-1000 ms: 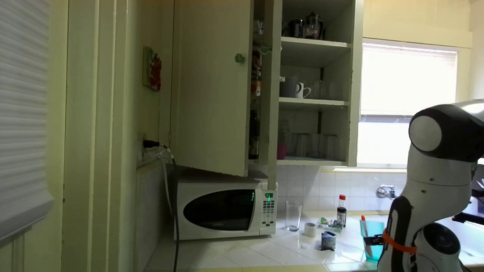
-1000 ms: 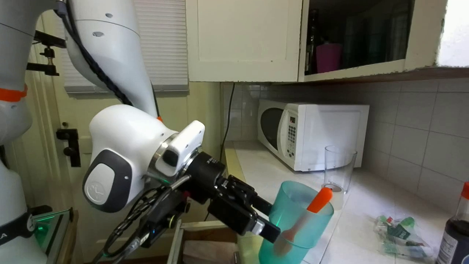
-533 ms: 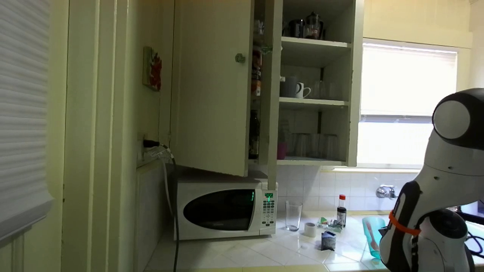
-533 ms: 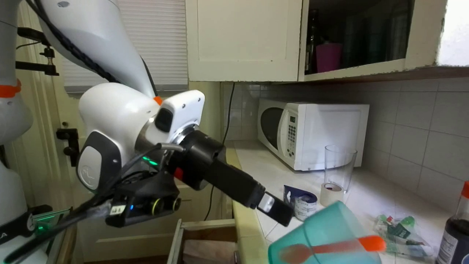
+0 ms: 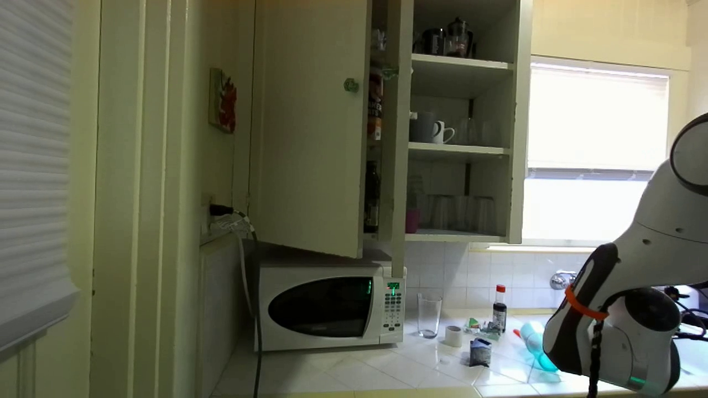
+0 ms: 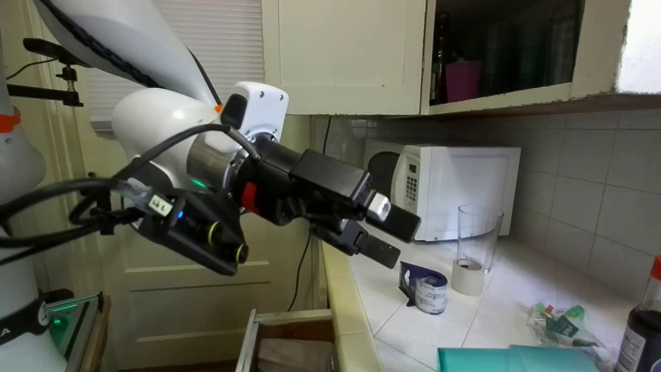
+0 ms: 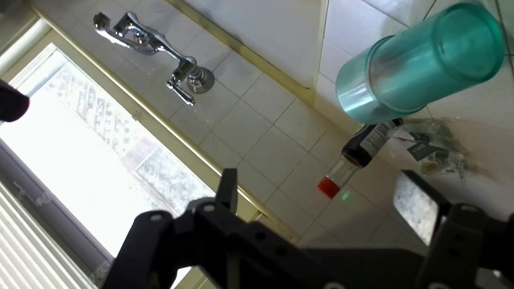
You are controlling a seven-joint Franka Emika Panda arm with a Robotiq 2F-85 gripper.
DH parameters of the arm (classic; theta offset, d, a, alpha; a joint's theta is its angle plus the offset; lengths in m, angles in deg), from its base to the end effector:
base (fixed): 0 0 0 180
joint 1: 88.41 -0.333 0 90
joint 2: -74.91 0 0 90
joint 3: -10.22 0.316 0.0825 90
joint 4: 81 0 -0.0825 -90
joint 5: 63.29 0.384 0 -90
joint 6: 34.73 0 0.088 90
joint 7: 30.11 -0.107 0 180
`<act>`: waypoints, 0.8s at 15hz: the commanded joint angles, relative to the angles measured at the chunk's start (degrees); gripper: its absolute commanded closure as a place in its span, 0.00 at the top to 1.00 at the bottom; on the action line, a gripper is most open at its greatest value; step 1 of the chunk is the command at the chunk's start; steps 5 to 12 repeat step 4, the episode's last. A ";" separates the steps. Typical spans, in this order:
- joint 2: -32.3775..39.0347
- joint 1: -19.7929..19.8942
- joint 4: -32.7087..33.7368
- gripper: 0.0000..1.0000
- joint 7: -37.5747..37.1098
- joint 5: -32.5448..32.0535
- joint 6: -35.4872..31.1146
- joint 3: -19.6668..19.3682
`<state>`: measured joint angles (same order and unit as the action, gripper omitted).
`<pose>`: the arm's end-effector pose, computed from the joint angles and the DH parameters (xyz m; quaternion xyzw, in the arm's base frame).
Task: Remove the green cup from the bottom shelf of the cabinet and put it on the counter
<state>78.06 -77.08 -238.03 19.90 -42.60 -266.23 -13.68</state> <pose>0.3224 -0.2865 0.3599 0.8121 -0.0623 0.3860 0.4331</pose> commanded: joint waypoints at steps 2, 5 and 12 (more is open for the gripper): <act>-5.83 1.59 -1.15 1.00 6.97 1.56 -0.23 3.26; -3.52 2.71 0.01 1.00 4.46 -0.14 -0.26 3.87; -3.52 2.71 0.01 1.00 4.46 -0.14 -0.26 3.87</act>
